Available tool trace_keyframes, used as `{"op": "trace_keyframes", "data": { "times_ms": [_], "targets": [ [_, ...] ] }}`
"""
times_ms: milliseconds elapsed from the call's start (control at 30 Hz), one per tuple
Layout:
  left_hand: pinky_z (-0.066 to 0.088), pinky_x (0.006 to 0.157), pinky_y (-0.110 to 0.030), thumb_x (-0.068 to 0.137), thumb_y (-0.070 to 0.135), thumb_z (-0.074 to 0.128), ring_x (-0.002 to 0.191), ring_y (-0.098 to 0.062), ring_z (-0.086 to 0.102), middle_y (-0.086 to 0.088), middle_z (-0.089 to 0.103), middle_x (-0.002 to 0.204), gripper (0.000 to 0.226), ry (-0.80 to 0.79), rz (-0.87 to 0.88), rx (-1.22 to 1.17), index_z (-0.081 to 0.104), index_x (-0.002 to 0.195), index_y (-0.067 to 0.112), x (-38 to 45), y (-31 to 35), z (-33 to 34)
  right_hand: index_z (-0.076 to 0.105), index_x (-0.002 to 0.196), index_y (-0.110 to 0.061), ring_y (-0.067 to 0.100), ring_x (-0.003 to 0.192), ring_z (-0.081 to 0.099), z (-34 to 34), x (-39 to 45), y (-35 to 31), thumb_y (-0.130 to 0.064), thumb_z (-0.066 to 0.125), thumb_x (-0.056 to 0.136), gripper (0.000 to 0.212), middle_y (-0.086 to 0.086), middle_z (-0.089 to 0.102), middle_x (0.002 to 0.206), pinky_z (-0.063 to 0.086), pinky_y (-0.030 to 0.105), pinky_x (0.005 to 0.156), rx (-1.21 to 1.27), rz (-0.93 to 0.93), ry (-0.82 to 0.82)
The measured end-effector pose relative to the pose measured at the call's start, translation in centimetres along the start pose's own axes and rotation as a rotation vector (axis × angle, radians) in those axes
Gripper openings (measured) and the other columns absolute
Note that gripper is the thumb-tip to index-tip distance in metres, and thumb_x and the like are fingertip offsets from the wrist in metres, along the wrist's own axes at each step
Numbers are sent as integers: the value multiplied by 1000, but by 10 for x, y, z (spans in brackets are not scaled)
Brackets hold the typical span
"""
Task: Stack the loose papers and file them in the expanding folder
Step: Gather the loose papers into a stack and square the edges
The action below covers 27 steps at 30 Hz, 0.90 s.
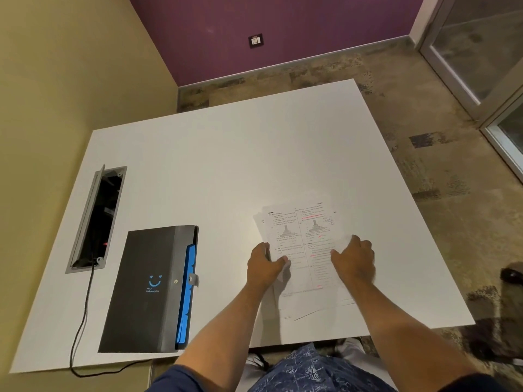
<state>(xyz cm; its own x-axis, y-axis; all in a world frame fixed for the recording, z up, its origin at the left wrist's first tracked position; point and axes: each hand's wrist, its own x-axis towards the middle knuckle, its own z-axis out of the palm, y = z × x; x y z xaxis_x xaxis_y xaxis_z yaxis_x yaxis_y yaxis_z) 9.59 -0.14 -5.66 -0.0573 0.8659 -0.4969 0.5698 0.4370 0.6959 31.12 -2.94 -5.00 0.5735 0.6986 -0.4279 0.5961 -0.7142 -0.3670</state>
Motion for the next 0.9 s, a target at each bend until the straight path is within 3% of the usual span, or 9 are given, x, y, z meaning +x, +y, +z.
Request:
{"op": "trace_keyframes", "data": {
  "times_ms": [133,300,433,500,567,633,733,800,900],
  "targets": [
    [44,99,-29,91,25,77,120,-17,57,6,59,127,46,-171,-57,-112,58,132,13,8,8,-10,54,136,-6,37,119,62,2,-5,3,-39,63,99,50,16,55,134,55,45,93,-184,-105,-55],
    [36,62,-22,80,25,84,76,-15,49,1,54,84,36,26,0,18,52,84,9,-3,0,-5,56,135,-3,39,123,58,3,17,12,-32,62,99,47,19,56,136,53,48,93,-71,-74,22],
    [46,85,-37,67,43,90,96,-21,53,-4,56,105,70,28,70,174,49,106,3,-6,-5,1,32,160,-2,41,150,35,1,44,3,-26,68,97,76,22,38,163,33,51,123,182,-91,-38],
    [49,83,-30,60,47,90,100,-17,62,3,66,108,74,-43,58,106,47,109,13,0,2,-5,24,165,-8,38,154,30,1,54,-10,-27,68,97,83,16,33,168,28,51,127,247,-87,-87],
    [44,79,-16,56,53,84,93,1,61,25,63,101,65,-124,57,89,43,103,36,6,11,-12,24,166,-15,35,152,37,2,59,-23,-27,67,97,82,12,39,166,34,51,124,274,-126,-170],
    [46,87,-18,60,49,81,95,6,58,30,62,103,58,-166,55,72,44,105,43,13,16,-16,28,165,-18,34,149,43,4,59,-29,-23,66,97,78,9,45,163,39,51,121,230,-188,-194],
    [53,78,-26,72,29,82,97,-17,66,10,69,101,47,-86,19,38,54,108,18,17,17,-14,36,160,-9,39,145,44,6,51,-23,-18,66,96,71,15,50,158,42,51,117,135,-114,-9],
    [43,63,-18,77,21,81,88,-18,63,9,64,91,38,-6,-21,24,53,103,13,14,20,-9,44,149,1,45,135,50,9,38,-19,-23,71,93,66,24,55,146,46,53,110,85,6,109],
    [41,63,-18,78,23,82,93,-18,65,4,67,103,40,33,-71,-7,57,108,14,12,28,5,43,147,6,46,128,54,21,17,-20,-30,72,94,70,29,56,139,48,53,107,-11,14,117]
  ]
}}
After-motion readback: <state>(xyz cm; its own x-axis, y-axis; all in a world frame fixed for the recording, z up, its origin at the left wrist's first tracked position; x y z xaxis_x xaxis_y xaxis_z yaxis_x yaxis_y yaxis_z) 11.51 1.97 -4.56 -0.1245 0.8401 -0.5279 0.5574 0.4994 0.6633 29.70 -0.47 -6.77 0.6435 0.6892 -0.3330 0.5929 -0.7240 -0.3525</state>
